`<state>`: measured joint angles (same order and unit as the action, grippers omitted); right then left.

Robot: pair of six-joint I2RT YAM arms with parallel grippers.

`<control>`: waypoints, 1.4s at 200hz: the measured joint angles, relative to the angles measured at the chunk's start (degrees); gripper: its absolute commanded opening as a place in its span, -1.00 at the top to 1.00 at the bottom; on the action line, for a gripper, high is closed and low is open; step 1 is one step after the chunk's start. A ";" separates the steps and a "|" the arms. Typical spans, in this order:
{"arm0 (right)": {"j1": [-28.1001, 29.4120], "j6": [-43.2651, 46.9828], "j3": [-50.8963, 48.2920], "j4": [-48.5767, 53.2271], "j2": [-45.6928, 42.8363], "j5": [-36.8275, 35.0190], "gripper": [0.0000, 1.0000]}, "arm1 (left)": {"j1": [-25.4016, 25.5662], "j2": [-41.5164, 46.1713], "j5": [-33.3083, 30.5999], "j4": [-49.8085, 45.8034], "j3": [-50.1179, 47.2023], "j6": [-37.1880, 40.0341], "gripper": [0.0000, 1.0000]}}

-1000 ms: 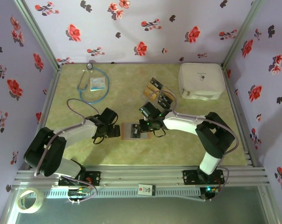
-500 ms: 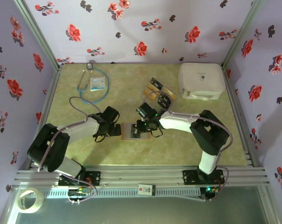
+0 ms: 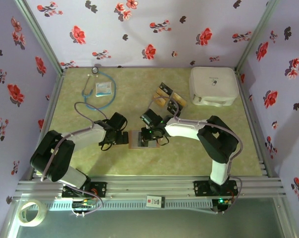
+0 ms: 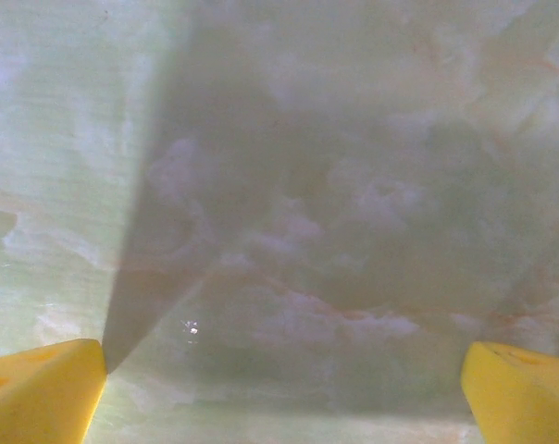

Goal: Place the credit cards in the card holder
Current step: Insert the credit card into the card slot.

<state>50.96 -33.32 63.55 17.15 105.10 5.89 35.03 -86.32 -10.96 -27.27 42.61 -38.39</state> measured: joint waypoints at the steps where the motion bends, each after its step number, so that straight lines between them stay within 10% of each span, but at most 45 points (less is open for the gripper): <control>1: 0.00 0.02 0.00 0.07 -0.04 -0.02 0.85 | 0.00 0.00 0.00 0.00 0.00 0.00 -0.99; 280: 0.15 1.66 -0.22 3.08 0.07 -2.93 0.87 | 0.55 -2.23 0.00 -0.50 1.92 1.51 -0.99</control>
<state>51.11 -31.66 63.33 20.23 105.16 2.96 35.57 -88.55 -10.96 -27.77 44.53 -36.88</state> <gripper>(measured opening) 0.067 0.997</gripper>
